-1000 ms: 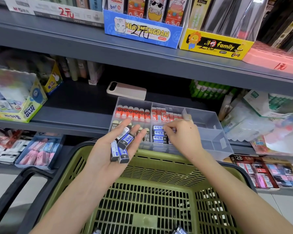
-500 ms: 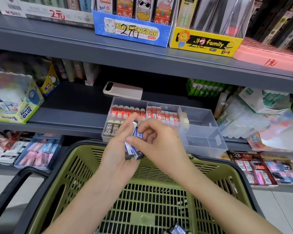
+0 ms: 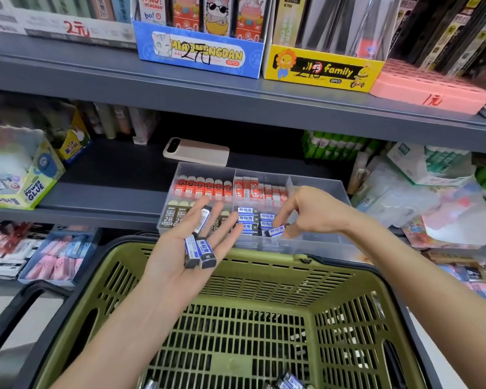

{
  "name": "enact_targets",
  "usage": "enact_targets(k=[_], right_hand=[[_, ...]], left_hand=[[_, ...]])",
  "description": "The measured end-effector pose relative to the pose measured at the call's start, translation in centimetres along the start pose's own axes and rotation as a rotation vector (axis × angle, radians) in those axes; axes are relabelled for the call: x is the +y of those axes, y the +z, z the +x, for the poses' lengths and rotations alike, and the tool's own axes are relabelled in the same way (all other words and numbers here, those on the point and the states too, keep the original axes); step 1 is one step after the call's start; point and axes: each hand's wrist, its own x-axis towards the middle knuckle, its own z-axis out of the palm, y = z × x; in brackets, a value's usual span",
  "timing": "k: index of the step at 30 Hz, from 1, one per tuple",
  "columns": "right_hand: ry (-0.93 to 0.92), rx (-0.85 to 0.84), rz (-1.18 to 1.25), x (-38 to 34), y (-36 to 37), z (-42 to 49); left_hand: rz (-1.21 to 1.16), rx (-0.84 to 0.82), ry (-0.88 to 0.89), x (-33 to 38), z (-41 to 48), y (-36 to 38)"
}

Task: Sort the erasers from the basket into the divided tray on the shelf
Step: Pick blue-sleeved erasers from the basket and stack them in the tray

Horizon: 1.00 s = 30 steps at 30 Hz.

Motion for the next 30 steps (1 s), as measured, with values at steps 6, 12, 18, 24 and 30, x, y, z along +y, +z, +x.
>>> enact_targets(k=[6, 12, 18, 24, 30], right_hand=[[-0.018, -0.033, 0.132, 0.1, 1.0, 0.4], [-0.023, -0.029, 0.32, 0.4, 1.5, -0.8], [-0.294, 0.416, 0.358, -3.0, 2.4, -3.4], [-0.16, 0.364, 0.478, -7.1, 3.7, -5.2], [-0.056, 0.202, 0.706, -7.3, 4.3, -5.5]], left_hand=[[0.004, 0.006, -0.018, -0.2, 0.0, -0.1], [0.016, 0.004, -0.035, -0.4, 0.1, 0.0], [0.049, -0.011, -0.033, -0.8, 0.3, 0.6], [0.013, 0.001, -0.052, -1.5, -0.1, 1.9], [0.032, 0.037, 0.048, -1.7, 0.5, 2.7]])
